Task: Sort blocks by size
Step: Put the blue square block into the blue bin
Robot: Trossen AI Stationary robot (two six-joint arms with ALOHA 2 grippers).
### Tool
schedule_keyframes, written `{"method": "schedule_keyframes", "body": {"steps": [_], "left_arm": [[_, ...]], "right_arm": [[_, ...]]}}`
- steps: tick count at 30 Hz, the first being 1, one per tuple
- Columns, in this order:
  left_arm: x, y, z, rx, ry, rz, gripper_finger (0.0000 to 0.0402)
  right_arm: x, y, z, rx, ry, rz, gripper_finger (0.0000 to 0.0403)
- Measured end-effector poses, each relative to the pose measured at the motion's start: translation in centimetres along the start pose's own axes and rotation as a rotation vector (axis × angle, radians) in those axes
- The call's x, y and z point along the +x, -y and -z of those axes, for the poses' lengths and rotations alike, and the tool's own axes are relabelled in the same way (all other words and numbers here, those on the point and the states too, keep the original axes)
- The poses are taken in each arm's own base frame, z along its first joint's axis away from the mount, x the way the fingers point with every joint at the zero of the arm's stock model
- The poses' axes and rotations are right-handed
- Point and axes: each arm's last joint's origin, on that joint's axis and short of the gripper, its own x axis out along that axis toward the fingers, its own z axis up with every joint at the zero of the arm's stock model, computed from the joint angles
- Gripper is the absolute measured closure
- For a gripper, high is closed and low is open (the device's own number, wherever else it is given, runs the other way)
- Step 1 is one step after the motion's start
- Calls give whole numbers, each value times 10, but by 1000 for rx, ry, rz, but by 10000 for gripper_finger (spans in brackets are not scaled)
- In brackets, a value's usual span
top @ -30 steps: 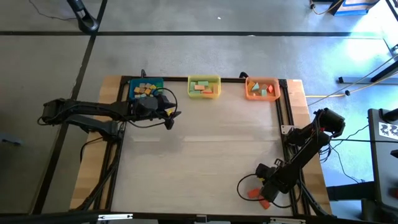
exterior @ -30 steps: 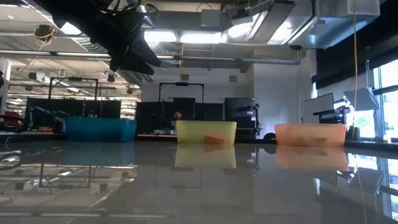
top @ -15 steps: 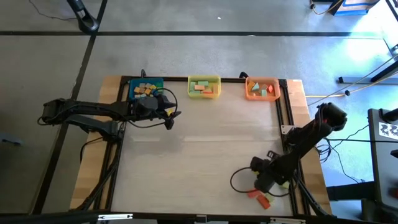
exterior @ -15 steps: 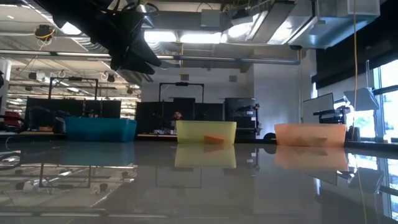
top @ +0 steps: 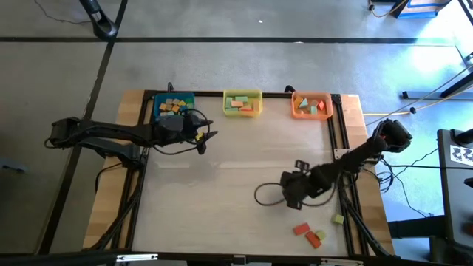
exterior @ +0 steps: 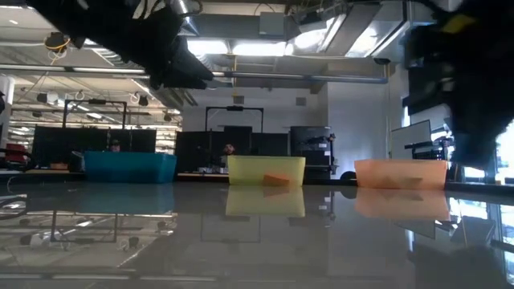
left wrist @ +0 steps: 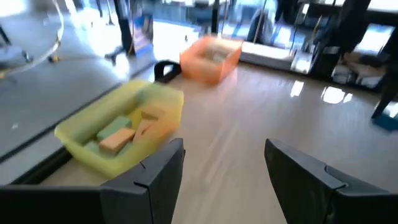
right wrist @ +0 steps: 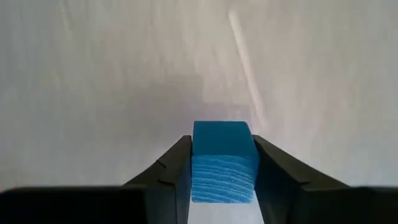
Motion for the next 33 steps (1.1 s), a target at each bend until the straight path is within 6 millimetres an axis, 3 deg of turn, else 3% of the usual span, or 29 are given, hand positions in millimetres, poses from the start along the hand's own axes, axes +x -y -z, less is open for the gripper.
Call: {"method": "schedule_keyframes", "body": {"steps": [6,17,25,33], "left_arm": [[-5,6,12,49,173,50,190],[-5,6,10,140,195,45,190],[-7,10,8,392,233,35,190],[-10,20,8,658,270,45,190]], "right_arm": [[6,29,-40,-52,162,4,273],[7,75,-106,-129,607,-150,273],[5,115,-127,-62,882,-280,273],[18,131,-142,6,1005,-382,273]]}}
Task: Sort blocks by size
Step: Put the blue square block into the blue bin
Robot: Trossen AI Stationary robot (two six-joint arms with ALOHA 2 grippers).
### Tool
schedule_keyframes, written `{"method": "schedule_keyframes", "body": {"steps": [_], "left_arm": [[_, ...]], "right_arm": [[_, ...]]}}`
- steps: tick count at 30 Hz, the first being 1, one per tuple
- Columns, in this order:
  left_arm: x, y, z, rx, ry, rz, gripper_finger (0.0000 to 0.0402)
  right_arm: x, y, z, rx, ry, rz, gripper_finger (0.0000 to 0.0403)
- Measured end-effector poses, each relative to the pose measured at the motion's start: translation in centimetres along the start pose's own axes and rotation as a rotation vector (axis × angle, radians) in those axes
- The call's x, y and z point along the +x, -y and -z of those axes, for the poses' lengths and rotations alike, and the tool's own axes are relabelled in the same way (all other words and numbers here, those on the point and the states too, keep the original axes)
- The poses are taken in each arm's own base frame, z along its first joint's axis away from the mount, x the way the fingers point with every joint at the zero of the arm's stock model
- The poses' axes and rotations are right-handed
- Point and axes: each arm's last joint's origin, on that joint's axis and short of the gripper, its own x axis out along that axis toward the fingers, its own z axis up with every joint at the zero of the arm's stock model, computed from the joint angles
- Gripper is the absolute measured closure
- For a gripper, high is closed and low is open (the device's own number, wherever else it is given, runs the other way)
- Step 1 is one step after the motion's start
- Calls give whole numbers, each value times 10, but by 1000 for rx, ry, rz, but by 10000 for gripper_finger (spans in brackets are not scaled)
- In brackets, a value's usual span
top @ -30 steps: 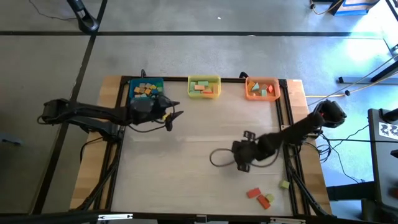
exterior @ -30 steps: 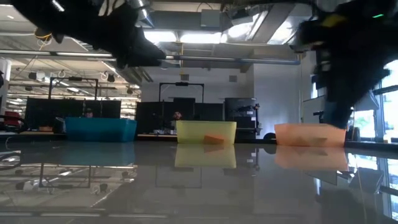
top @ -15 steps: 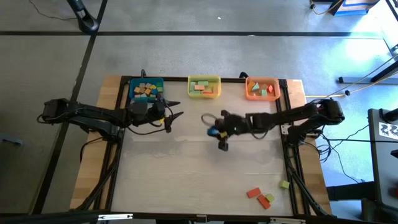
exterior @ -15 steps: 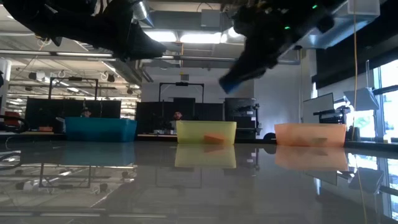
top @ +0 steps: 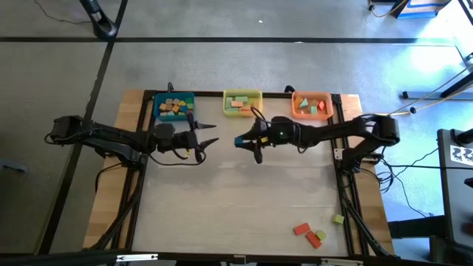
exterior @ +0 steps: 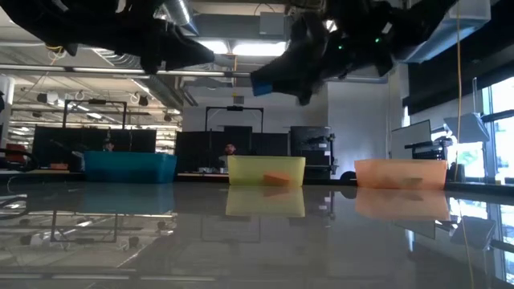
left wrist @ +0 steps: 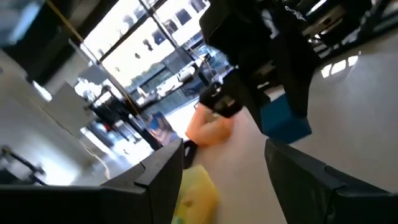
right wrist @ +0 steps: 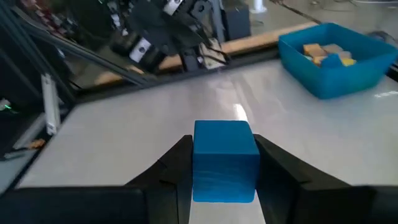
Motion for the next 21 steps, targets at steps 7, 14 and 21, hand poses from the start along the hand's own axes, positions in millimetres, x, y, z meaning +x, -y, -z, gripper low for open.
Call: {"method": "schedule_keyframes", "body": {"steps": [7,14,21], "left_arm": [[0,1,0,138,-4,8,190],[3,4,3,253,-20,22,190],[9,13,4,251,18,62,190]], "right_arm": [[15,11,6,44,98,-86,273],[21,14,5,69,197,-195,273],[21,15,4,67,207,-207,273]]}}
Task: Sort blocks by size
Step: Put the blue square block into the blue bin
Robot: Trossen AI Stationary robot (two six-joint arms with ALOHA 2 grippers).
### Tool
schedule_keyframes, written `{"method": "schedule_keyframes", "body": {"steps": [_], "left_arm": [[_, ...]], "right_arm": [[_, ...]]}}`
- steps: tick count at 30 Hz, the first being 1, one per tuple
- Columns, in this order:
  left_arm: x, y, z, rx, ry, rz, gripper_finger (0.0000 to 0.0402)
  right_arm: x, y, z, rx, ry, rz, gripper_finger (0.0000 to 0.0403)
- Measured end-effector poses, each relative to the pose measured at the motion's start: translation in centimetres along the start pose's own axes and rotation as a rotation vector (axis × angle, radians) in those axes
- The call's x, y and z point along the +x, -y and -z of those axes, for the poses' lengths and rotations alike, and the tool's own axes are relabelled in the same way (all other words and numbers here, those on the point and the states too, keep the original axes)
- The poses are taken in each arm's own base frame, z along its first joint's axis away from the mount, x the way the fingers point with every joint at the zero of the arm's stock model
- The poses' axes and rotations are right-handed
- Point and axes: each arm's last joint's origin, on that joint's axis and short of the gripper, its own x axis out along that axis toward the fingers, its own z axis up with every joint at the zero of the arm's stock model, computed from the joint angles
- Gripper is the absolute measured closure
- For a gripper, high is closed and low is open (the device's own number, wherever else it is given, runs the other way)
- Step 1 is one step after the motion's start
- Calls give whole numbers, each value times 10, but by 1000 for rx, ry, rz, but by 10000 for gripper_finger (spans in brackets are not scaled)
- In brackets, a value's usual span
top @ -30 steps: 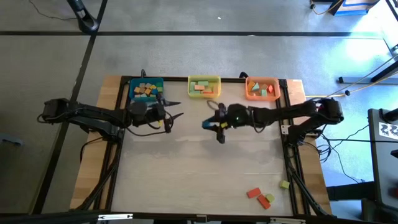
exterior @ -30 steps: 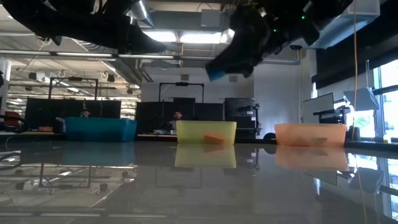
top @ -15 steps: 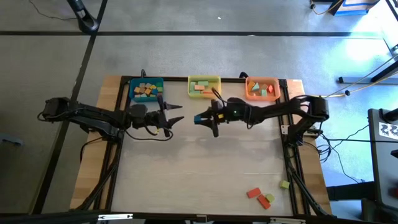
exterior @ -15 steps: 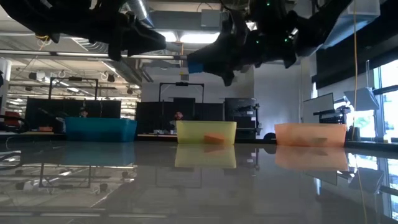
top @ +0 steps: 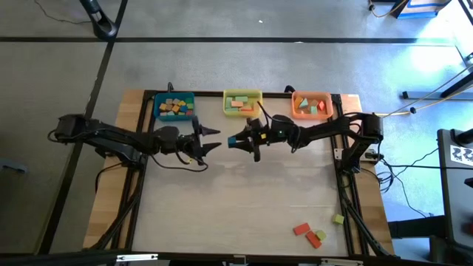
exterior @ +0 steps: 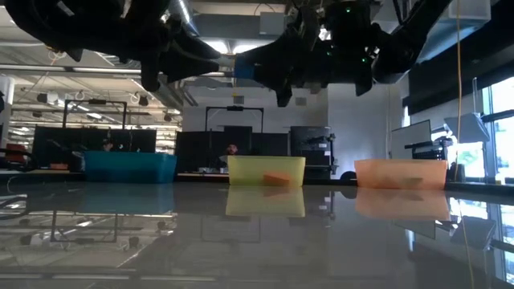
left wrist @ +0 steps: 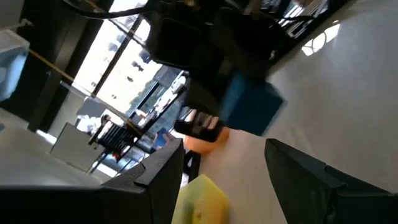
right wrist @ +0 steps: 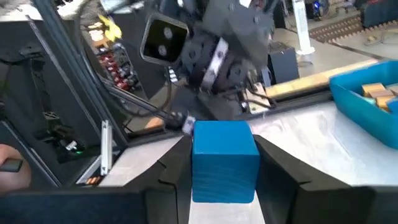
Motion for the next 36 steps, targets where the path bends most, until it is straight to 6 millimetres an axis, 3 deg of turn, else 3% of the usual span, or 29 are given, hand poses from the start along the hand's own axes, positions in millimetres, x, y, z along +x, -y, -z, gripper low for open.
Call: {"method": "schedule_keyframes", "body": {"steps": [17,32,36], "left_arm": [[29,10,-15,69,20,46,190],[35,8,-21,121,45,47,191],[36,7,-21,118,53,38,220]], "right_arm": [[2,-5,-1,12,21,3,269],[9,-11,-11,-2,47,-19,271],[10,-13,-10,-1,47,-15,270]]}}
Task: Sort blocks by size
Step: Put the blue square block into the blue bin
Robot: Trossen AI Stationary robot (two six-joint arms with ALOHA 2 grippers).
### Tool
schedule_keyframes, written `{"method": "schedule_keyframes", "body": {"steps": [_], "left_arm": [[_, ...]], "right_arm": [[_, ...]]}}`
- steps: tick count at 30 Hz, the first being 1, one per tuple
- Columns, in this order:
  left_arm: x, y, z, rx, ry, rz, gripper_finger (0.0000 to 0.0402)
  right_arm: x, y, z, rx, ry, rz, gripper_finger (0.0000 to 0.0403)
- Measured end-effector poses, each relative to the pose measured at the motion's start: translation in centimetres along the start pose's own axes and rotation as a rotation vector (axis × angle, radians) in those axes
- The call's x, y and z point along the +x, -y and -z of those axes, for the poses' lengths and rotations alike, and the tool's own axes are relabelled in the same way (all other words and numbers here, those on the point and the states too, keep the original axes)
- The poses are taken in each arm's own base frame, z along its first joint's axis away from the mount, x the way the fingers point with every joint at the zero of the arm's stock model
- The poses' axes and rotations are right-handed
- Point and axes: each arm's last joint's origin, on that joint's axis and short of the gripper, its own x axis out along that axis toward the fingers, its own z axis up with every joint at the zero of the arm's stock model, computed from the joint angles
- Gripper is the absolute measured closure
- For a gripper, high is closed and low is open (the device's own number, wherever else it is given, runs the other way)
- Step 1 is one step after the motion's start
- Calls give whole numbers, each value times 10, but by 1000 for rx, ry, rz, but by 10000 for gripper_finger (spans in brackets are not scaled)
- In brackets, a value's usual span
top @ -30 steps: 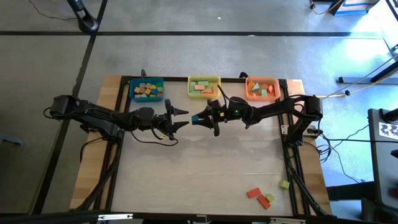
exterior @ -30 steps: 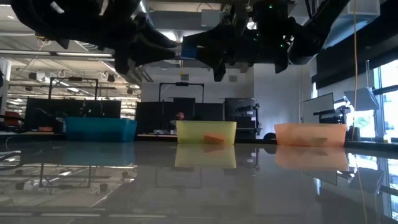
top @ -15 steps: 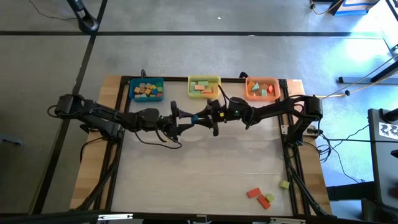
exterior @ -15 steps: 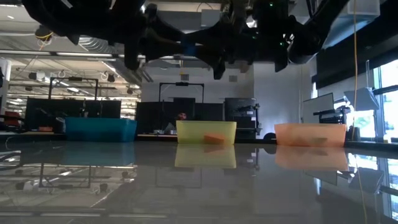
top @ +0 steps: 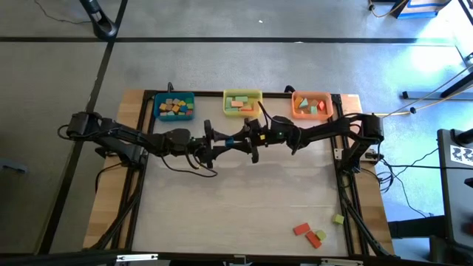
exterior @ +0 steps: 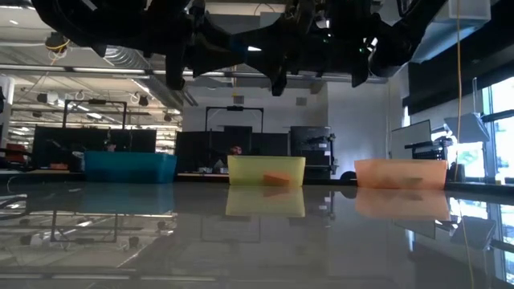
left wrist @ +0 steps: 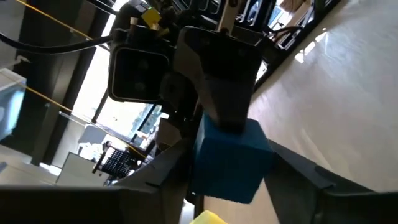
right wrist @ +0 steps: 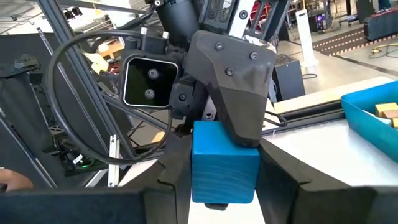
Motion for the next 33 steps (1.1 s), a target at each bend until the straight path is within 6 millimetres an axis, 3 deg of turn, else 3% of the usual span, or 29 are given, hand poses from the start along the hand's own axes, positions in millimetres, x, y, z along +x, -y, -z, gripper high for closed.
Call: {"method": "schedule_keyframes", "body": {"steps": [4,9,14,17,25,33], "left_arm": [[0,0,0,19,4,-2,276],[0,0,0,25,8,7,279],[0,1,0,-79,6,13,280],[-4,0,-3,-116,-22,8,281],[-31,-15,-11,-300,-142,-47,281],[-68,-39,0,-498,-373,-262,282]], "right_arm": [[2,-2,-2,14,-1,-10,270],[4,-7,0,15,13,45,261],[4,-5,0,-9,3,97,206],[-2,-9,-10,-67,-37,119,168],[-35,-28,-47,-173,-129,333,113],[-53,-33,-48,-150,-268,405,114]]}}
